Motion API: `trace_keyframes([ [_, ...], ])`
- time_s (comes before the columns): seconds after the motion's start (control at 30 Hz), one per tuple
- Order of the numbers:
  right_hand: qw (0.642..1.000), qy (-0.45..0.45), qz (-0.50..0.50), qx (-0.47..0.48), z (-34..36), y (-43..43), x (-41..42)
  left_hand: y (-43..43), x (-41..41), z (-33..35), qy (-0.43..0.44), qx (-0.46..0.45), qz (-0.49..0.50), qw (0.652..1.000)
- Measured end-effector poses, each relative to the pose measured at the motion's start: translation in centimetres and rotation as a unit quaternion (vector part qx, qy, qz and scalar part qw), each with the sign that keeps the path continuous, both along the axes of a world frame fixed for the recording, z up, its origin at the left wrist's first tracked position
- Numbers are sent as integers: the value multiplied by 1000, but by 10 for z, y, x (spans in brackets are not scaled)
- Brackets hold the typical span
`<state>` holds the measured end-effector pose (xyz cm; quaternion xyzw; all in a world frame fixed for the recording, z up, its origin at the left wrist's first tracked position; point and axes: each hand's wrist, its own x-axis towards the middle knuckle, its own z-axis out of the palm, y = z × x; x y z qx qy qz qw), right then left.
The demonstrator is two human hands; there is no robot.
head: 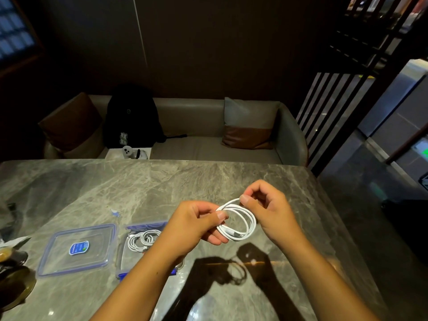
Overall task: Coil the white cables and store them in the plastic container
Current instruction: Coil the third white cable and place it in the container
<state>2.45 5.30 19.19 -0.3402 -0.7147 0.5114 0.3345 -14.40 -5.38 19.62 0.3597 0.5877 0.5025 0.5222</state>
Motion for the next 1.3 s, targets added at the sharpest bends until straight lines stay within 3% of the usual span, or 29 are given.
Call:
trace_keyframes([
  [0.3, 993, -57, -101, -19, -10, -3, -14, 2, 1, -7, 12, 6, 41, 999],
  [0.4, 992, -19, -64, -110, -4, -10, -17, 3, -4, -8, 19, 5, 61, 998],
  [0.73, 990, -19, 29, -138, -13, -23, -20, 6, -5, -13, 49, 7, 73, 996],
  [1.07, 958, 61, -10, -280, -13, -21, -12, 10, 0, -13, 71, 9, 63, 995],
  [1.3, 913, 156, -58, -374, -15, -23, -9, 13, 4, -16, 96, 13, 28, 995],
])
